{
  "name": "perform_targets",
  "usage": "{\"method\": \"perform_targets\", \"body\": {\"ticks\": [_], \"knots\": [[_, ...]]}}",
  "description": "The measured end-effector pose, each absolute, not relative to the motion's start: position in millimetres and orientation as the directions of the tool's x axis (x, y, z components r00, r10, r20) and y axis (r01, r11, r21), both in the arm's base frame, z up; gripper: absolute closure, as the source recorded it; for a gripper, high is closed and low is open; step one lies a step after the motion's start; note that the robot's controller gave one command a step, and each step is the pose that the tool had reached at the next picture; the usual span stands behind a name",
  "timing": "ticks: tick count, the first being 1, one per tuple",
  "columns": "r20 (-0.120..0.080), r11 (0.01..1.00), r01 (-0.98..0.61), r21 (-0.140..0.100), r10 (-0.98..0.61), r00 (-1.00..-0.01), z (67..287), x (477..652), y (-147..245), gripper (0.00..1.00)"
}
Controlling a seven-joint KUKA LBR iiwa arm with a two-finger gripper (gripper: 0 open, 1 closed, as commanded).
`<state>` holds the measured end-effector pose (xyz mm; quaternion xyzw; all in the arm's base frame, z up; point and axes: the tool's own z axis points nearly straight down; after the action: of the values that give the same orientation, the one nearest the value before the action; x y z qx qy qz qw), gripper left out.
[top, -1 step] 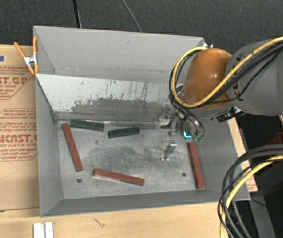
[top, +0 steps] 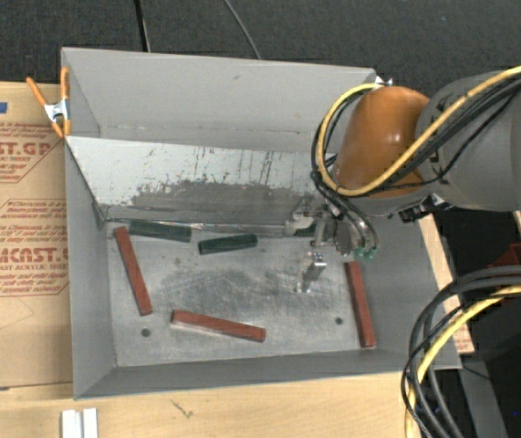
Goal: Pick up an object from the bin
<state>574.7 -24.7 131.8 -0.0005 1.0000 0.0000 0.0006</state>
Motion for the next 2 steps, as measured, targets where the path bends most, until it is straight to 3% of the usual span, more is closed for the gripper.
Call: {"method": "perform_targets", "body": {"ticks": [1, 2], "knots": [[-0.003, 1.0, -0.003, 0.0, -0.003, -1.0, 107.6, 518.7, 28.2, 0.0], [0.007, 0.995, -0.097, 0.002, -0.097, -0.995, 97.9, 503.1, 57.8, 0.0]]}}
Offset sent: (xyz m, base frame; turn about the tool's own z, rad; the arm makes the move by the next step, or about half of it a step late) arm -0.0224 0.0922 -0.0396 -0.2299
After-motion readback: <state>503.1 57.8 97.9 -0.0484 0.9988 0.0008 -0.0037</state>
